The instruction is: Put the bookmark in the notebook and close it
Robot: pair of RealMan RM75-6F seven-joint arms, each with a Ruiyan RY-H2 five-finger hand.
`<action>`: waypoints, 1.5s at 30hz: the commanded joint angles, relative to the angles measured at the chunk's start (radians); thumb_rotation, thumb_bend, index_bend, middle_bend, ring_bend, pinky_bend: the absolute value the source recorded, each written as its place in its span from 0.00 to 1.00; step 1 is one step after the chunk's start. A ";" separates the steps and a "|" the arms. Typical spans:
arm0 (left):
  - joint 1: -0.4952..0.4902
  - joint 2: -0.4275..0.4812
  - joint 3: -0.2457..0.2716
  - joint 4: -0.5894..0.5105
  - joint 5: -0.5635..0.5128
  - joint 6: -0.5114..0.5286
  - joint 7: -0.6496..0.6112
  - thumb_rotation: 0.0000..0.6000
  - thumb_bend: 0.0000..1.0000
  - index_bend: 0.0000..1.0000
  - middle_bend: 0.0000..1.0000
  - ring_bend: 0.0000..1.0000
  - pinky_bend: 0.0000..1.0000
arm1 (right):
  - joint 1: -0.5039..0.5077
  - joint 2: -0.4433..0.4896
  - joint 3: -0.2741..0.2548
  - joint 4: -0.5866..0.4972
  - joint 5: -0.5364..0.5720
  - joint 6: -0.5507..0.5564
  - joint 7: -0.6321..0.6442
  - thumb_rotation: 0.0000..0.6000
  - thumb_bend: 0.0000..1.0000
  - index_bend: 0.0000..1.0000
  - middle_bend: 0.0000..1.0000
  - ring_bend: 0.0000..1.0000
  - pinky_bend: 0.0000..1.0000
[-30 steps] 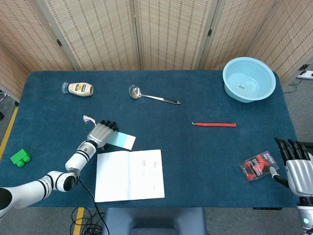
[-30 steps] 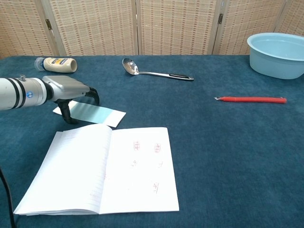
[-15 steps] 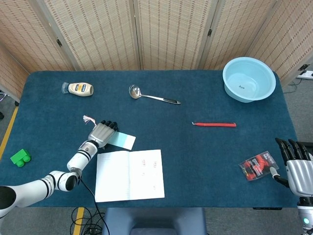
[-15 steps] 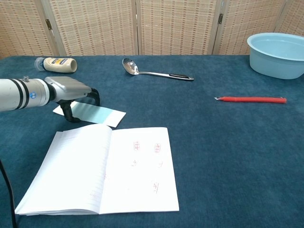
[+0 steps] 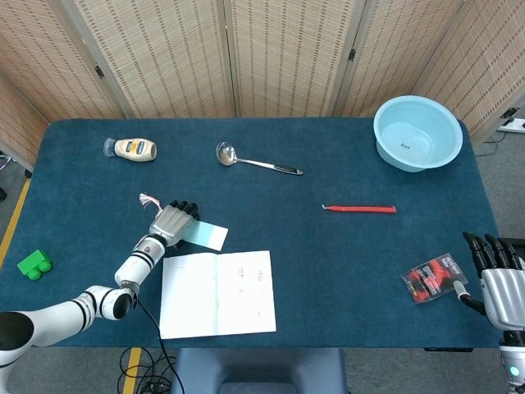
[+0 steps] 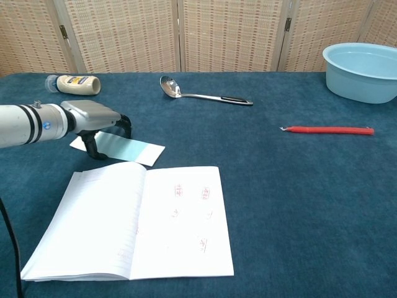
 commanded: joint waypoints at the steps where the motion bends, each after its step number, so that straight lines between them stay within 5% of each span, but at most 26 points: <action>1: 0.002 -0.004 0.001 0.008 0.006 0.000 -0.010 1.00 0.35 0.31 0.10 0.12 0.18 | -0.001 0.000 0.000 0.000 0.000 0.001 0.000 1.00 0.21 0.08 0.14 0.08 0.11; 21: 0.017 0.032 -0.003 -0.039 0.053 0.043 -0.042 1.00 0.35 0.32 0.10 0.12 0.18 | -0.002 0.001 -0.001 -0.005 -0.008 0.007 -0.001 1.00 0.21 0.08 0.14 0.08 0.11; 30: 0.027 0.109 -0.022 -0.147 0.129 0.114 -0.067 1.00 0.35 0.32 0.10 0.12 0.18 | -0.002 0.002 0.000 -0.001 -0.014 0.012 0.005 1.00 0.21 0.08 0.14 0.08 0.11; 45: 0.052 0.223 0.039 -0.424 0.538 0.307 -0.118 1.00 0.35 0.32 0.10 0.12 0.18 | -0.007 0.006 -0.002 -0.007 -0.023 0.021 0.001 1.00 0.21 0.08 0.14 0.08 0.11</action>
